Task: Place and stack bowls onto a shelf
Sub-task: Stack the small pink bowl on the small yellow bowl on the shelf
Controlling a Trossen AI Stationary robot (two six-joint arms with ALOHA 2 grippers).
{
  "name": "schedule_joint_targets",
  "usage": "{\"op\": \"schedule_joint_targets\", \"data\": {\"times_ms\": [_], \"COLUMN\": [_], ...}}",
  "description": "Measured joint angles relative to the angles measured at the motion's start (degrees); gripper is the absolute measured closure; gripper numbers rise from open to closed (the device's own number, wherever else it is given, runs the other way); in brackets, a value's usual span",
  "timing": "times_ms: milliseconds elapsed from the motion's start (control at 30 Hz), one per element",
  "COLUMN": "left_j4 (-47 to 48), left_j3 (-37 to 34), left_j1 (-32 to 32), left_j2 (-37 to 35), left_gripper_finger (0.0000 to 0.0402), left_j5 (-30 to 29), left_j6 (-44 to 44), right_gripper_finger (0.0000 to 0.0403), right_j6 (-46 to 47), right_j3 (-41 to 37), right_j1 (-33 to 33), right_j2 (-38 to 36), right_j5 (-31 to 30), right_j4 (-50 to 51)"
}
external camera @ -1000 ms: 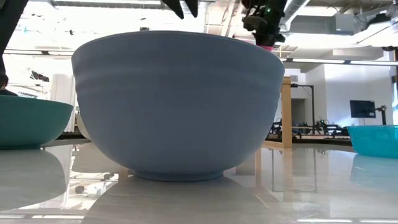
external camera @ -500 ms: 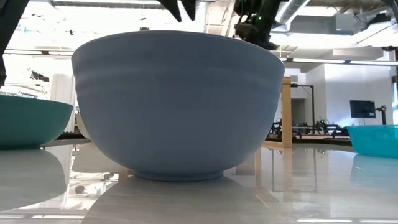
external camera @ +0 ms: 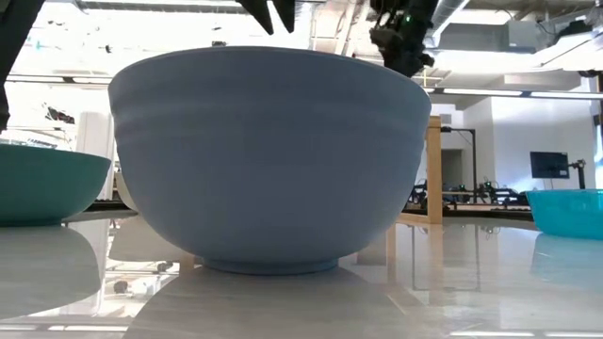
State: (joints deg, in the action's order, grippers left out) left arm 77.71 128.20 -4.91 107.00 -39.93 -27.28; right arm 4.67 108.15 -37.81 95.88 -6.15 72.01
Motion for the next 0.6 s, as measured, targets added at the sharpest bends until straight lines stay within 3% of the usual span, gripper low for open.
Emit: {"op": "schedule_joint_targets", "data": {"times_ms": [267,600], "left_j4": [0.0,0.0], "left_j3": [0.0,0.0], "left_j1": [0.0,0.1], "left_j2": [0.0,0.0], "left_gripper_finger": [0.0176,0.0176], "left_j5": [0.0,0.2], "left_j6": [-0.6,-1.1], "right_gripper_finger": [0.025,0.025], "right_j6": [0.0,-0.6], "right_j3": [-4.7,-2.8], "right_j1": [-0.1,-0.6], "right_j2": [0.0,-3.8], "right_j5": [0.0,-1.4], "right_j4": [-0.8,-3.3]}}
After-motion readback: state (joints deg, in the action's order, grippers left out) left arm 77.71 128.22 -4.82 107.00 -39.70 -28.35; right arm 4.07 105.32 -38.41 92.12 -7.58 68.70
